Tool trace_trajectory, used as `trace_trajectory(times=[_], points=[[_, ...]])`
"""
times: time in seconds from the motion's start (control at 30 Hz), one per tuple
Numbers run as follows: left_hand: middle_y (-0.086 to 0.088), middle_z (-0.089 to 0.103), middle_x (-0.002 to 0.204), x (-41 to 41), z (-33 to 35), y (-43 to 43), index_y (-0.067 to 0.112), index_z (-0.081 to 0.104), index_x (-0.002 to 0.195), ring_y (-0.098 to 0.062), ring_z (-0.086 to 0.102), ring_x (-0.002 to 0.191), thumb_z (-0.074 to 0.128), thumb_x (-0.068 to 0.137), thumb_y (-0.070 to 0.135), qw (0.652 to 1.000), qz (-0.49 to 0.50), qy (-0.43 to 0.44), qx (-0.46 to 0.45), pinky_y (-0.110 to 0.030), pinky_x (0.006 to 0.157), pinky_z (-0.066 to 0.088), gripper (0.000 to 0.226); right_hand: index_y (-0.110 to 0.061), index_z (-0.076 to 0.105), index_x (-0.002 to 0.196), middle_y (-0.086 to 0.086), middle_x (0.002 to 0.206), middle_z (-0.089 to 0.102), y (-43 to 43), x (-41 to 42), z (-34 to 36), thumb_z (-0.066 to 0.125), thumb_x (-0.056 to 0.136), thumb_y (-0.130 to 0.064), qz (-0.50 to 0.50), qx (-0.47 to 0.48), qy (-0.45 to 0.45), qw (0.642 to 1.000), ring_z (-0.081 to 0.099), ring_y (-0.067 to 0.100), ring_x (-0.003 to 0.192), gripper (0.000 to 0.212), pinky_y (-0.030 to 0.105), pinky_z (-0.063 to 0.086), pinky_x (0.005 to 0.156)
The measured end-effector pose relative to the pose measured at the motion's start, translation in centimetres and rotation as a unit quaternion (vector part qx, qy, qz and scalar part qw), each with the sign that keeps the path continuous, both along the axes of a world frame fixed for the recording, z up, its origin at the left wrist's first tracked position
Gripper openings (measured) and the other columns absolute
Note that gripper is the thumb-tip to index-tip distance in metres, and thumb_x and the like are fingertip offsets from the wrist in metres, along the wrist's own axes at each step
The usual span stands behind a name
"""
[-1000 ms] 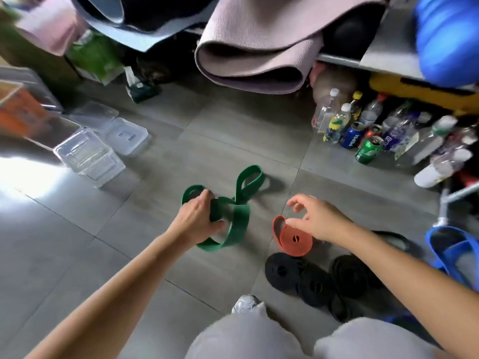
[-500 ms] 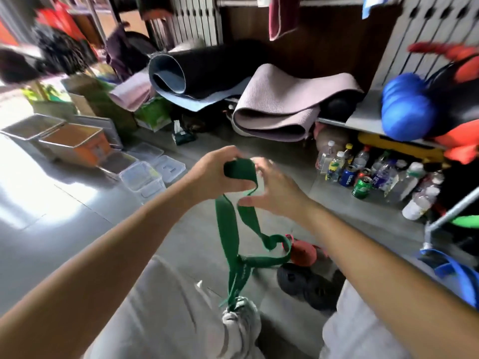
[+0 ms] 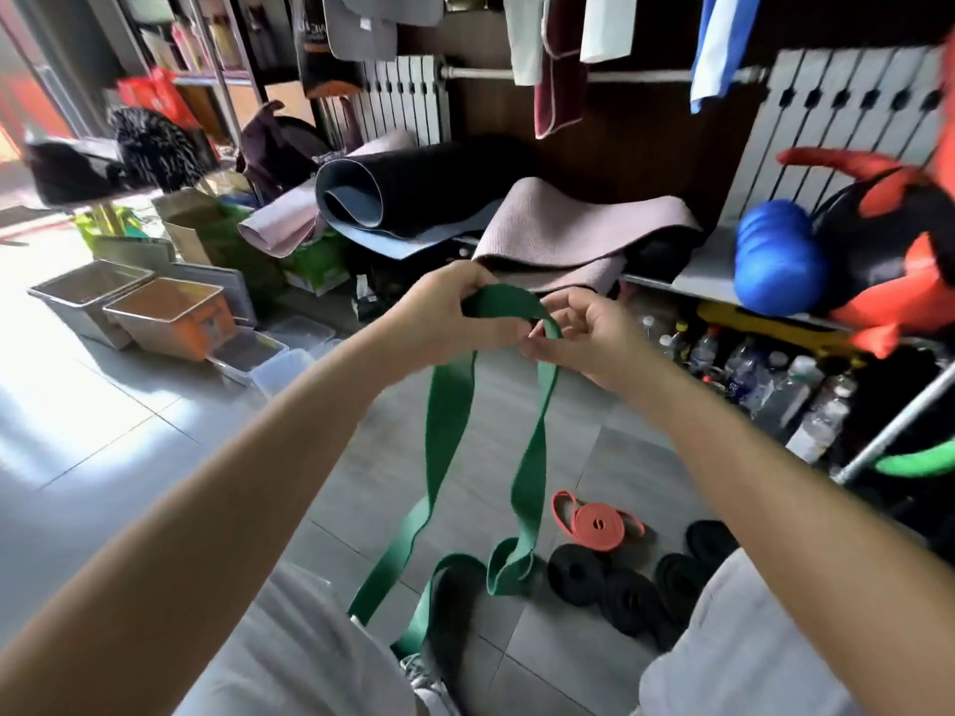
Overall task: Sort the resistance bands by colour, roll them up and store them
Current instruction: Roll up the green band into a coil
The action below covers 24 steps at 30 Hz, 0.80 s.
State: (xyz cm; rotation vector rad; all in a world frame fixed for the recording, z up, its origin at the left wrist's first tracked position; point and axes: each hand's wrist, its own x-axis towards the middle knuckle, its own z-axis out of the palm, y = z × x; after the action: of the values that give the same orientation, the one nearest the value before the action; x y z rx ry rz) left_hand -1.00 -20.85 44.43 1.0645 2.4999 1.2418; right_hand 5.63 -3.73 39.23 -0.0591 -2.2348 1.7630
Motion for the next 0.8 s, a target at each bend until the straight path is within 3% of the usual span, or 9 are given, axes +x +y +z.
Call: trace_trajectory(times=[0.1, 0.17, 0.23, 0.33, 0.43, 0.57, 0.63, 0.7, 0.8], points=[[0.008, 0.06, 0.086, 0.3, -4.1, -0.2, 0.016, 0.056, 0.1, -0.01, 0.058, 0.075, 0.076, 0.073, 0.02, 0.984, -0.044, 0.03, -0.168, -0.022, 0.066, 0.048, 0.034, -0.019, 0.061, 0.089, 0.009, 0.086, 0.066, 1.6, 1.8, -1.7, 0.079, 0.066, -0.008, -0.025, -0.006, -0.025, 0.999, 0.059, 0.02, 0.081, 0.031, 0.028, 0.05, 0.076], [0.001, 0.063, 0.089, 0.8, -7.3, -0.3, 0.018, 0.059, 0.091, -0.019, 0.061, 0.082, 0.072, 0.076, 0.015, 0.982, -0.026, 0.003, -0.185, -0.026, 0.07, 0.048, 0.02, -0.018, 0.061, 0.088, 0.011, 0.089, 0.065, 2.3, 2.8, -2.7, 0.078, 0.067, -0.004, -0.024, 0.018, -0.049, 0.998, 0.058, 0.018, 0.082, 0.031, 0.029, 0.049, 0.077], [-0.003, 0.064, 0.083, 1.6, -9.4, -0.2, 0.022, 0.057, 0.076, -0.021, 0.059, 0.077, 0.068, 0.077, 0.011, 0.989, 0.011, -0.067, -0.135, -0.028, 0.065, 0.047, 0.016, -0.016, 0.06, 0.089, 0.007, 0.087, 0.066, 2.5, 3.6, -3.8, 0.079, 0.065, -0.006, -0.005, 0.025, -0.071, 0.997, 0.06, 0.012, 0.077, 0.032, 0.025, 0.049, 0.076], [0.002, 0.064, 0.084, 3.1, -10.7, 0.4, 0.02, 0.058, 0.084, -0.018, 0.062, 0.079, 0.073, 0.079, 0.02, 0.984, -0.03, -0.152, -0.084, -0.029, 0.069, 0.051, 0.016, -0.019, 0.06, 0.089, -0.003, 0.081, 0.066, 2.8, 4.6, -4.9, 0.08, 0.054, -0.022, -0.002, 0.016, -0.077, 0.997, 0.062, 0.002, 0.071, 0.041, 0.016, 0.05, 0.071], [0.016, 0.059, 0.084, 4.8, -12.1, 1.3, 0.028, 0.054, 0.091, -0.006, 0.058, 0.079, 0.078, 0.071, 0.036, 0.988, -0.065, -0.118, -0.082, -0.026, 0.078, 0.049, 0.033, -0.019, 0.059, 0.09, -0.002, 0.081, 0.065, 2.6, 5.4, -5.6, 0.08, 0.049, -0.026, -0.01, 0.006, -0.074, 0.997, 0.062, 0.003, 0.072, 0.046, 0.016, 0.05, 0.071], [0.01, 0.068, 0.086, 5.6, -13.3, 2.3, 0.041, 0.057, 0.087, -0.012, 0.066, 0.07, 0.081, 0.067, 0.031, 0.99, 0.01, -0.137, 0.013, -0.035, 0.07, 0.056, 0.033, -0.023, 0.06, 0.091, -0.002, 0.083, 0.065, 2.0, 6.4, -6.8, 0.083, 0.052, -0.03, -0.022, 0.028, -0.071, 0.997, 0.062, 0.01, 0.076, 0.046, 0.022, 0.052, 0.074], [0.0, 0.072, 0.09, 5.4, -12.8, 2.2, 0.029, 0.063, 0.09, -0.017, 0.069, 0.076, 0.077, 0.072, 0.01, 0.977, 0.004, -0.195, 0.087, -0.039, 0.076, 0.057, 0.029, -0.028, 0.062, 0.092, -0.001, 0.085, 0.066, 2.3, 7.1, -7.5, 0.085, 0.047, -0.041, -0.031, 0.038, -0.083, 0.995, 0.062, 0.015, 0.079, 0.053, 0.032, 0.051, 0.077], [-0.01, 0.072, 0.096, 5.2, -11.5, 1.9, 0.014, 0.065, 0.097, -0.024, 0.069, 0.085, 0.073, 0.074, -0.002, 0.958, -0.051, -0.244, 0.138, -0.038, 0.082, 0.056, 0.029, -0.032, 0.065, 0.092, -0.002, 0.086, 0.065, 2.1, 7.7, -8.2, 0.088, 0.05, -0.037, -0.003, 0.064, -0.117, 0.991, 0.06, 0.011, 0.078, 0.048, 0.036, 0.05, 0.076], [-0.017, 0.07, 0.1, 5.0, -10.2, 1.8, 0.001, 0.062, 0.108, -0.031, 0.067, 0.091, 0.072, 0.069, 0.002, 0.933, -0.116, -0.286, 0.182, -0.04, 0.087, 0.054, 0.041, -0.032, 0.062, 0.087, -0.012, 0.083, 0.055, 0.5, 7.8, -8.5, 0.084, 0.055, -0.032, 0.007, 0.109, -0.098, 0.989, 0.052, -0.004, 0.073, 0.039, 0.02, 0.042, 0.068]])
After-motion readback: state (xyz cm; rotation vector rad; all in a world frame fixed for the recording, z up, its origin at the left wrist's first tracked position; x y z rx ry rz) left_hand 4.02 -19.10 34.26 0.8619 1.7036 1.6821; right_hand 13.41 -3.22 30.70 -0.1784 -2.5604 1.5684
